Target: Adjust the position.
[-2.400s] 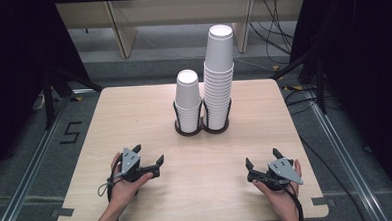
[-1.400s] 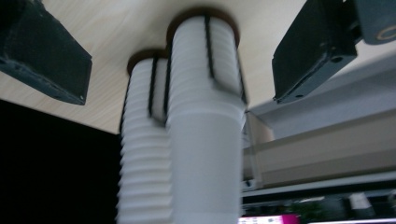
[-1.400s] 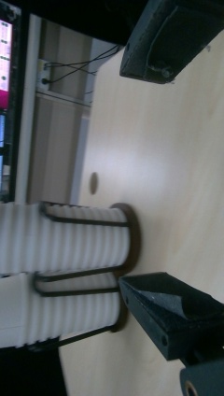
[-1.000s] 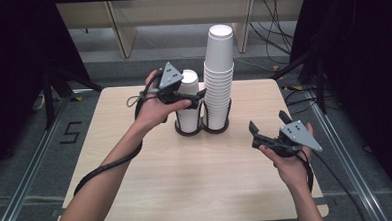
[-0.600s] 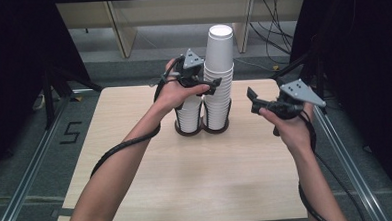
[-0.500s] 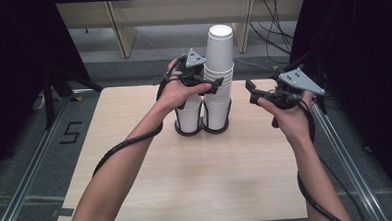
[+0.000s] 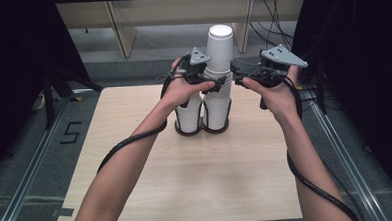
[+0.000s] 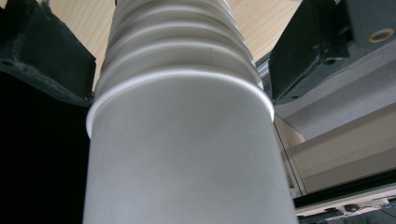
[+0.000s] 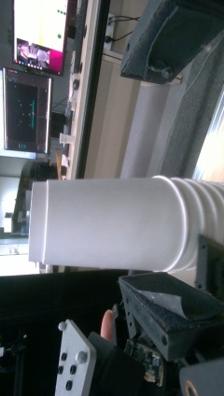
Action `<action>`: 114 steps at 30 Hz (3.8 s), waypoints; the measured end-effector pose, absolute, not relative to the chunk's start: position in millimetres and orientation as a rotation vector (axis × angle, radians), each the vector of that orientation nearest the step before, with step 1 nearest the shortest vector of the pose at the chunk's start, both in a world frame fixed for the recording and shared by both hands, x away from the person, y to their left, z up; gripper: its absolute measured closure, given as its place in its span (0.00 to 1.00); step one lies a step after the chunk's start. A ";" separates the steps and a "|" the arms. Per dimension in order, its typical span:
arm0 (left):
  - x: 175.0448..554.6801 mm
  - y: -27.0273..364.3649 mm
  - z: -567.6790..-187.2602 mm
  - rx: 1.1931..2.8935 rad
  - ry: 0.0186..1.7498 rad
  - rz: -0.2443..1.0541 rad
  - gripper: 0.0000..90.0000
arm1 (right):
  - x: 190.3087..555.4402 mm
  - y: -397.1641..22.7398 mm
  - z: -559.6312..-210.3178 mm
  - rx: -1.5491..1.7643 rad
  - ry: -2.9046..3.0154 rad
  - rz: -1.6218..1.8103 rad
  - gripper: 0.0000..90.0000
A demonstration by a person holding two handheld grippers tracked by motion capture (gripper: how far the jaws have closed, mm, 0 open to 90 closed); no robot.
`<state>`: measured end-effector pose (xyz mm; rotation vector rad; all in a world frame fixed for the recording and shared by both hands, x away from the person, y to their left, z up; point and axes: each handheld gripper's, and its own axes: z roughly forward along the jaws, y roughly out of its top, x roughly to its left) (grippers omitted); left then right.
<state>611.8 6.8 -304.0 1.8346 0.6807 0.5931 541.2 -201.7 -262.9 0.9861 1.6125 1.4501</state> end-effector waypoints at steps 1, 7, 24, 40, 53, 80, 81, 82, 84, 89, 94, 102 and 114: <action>612.1 6.2 -304.3 1.837 0.683 0.591 0.08 | 542.1 -200.9 -262.7 0.983 1.613 1.448 0.04; 615.7 4.3 -304.8 1.838 0.691 0.568 0.08 | 552.6 -193.2 -261.6 0.994 1.645 1.452 0.04; 619.2 1.3 -310.5 1.811 0.689 0.562 0.06 | 586.2 -171.3 -254.3 1.011 1.695 1.489 0.05; 618.8 4.7 -311.3 1.768 0.685 0.545 0.07 | 600.6 -153.5 -255.7 0.983 1.720 1.444 0.17; 617.0 4.8 -311.4 1.763 0.686 0.546 0.08 | 597.4 -150.9 -243.2 0.956 1.624 1.503 0.22; 616.6 7.7 -310.7 1.784 0.674 0.555 0.09 | 566.5 -181.5 -203.3 0.887 1.406 1.633 0.23; 616.7 8.1 -310.6 1.786 0.671 0.554 0.09 | 563.0 -184.2 -204.4 0.895 1.402 1.641 0.23; 616.7 8.4 -310.3 1.776 0.671 0.542 0.09 | 561.0 -187.1 -205.4 0.892 1.402 1.637 0.23; 615.2 9.5 -309.5 1.765 0.663 0.547 0.10 | 553.1 -194.8 -209.2 0.899 1.394 1.636 0.23; 604.5 12.1 -300.1 1.743 0.640 0.572 0.09 | 542.5 -212.6 -217.9 0.899 1.384 1.611 0.23; 594.9 14.6 -290.5 1.749 0.618 0.615 0.08 | 538.3 -223.7 -226.3 0.924 1.378 1.613 0.23; 575.8 29.9 -285.7 1.747 0.616 0.607 0.09 | 532.8 -235.7 -235.3 0.925 1.381 1.577 0.23; 538.5 61.9 -291.2 1.754 0.622 0.612 0.09 | 517.7 -243.1 -246.1 0.917 1.394 1.524 0.23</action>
